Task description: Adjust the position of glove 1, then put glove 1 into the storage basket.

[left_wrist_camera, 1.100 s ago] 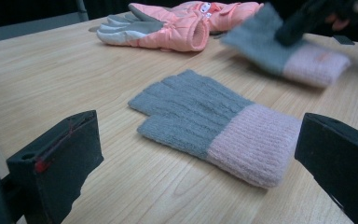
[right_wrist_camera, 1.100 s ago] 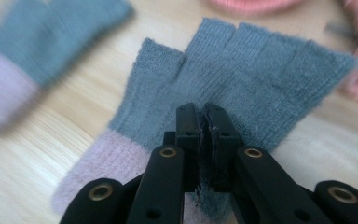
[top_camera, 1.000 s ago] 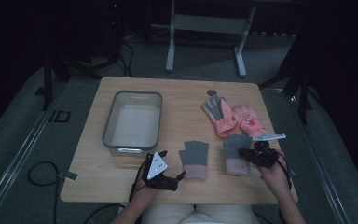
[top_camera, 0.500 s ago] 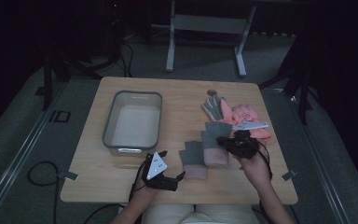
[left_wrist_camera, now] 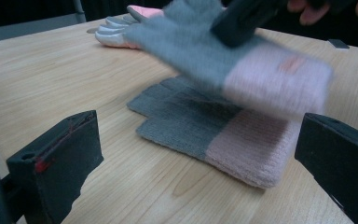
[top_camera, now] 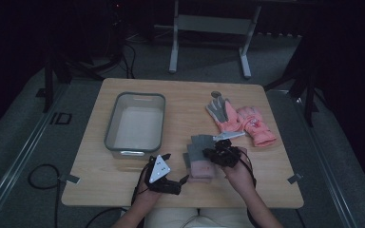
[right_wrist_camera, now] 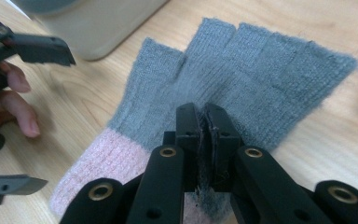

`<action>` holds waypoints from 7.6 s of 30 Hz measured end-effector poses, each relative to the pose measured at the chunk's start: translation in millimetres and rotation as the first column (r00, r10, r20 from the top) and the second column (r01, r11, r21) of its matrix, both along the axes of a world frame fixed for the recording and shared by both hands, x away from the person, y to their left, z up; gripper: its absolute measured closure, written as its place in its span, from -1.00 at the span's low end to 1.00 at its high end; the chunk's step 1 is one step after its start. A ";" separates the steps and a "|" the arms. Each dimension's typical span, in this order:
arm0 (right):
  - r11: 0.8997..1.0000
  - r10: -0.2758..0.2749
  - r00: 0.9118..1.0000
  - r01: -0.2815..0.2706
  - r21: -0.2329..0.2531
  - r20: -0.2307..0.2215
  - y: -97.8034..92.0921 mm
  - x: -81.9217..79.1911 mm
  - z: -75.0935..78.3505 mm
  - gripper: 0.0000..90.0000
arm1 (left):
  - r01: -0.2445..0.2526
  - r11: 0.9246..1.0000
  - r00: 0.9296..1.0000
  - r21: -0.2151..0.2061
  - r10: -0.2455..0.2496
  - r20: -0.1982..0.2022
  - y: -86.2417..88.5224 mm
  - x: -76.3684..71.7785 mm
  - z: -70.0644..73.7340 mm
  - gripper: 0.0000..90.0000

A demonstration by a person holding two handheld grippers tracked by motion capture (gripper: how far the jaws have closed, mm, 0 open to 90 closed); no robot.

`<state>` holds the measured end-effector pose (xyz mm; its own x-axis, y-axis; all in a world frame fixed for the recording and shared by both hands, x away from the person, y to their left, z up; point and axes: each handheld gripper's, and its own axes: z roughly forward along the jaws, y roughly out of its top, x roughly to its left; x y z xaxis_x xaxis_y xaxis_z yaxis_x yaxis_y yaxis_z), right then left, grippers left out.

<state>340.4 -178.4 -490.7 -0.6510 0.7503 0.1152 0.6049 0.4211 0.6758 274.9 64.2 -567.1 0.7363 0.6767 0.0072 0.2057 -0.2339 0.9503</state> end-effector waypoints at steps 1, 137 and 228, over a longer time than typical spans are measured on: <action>1.000 -0.002 1.000 0.002 0.002 -0.006 0.6 0.1 -2.2 0.89 | 0.000 1.000 1.000 0.001 0.000 0.000 0.1 0.0 0.0 -1.00; 0.962 0.056 0.995 -0.030 0.272 -0.087 41.6 83.6 49.8 0.68 | 0.278 0.777 0.958 0.564 -0.263 -0.110 -8.0 54.7 132.4 0.59; 0.979 0.120 0.991 -0.127 0.162 0.053 86.4 122.1 57.0 0.42 | 0.143 0.881 0.964 0.451 -0.020 -0.267 81.3 124.2 128.2 -0.41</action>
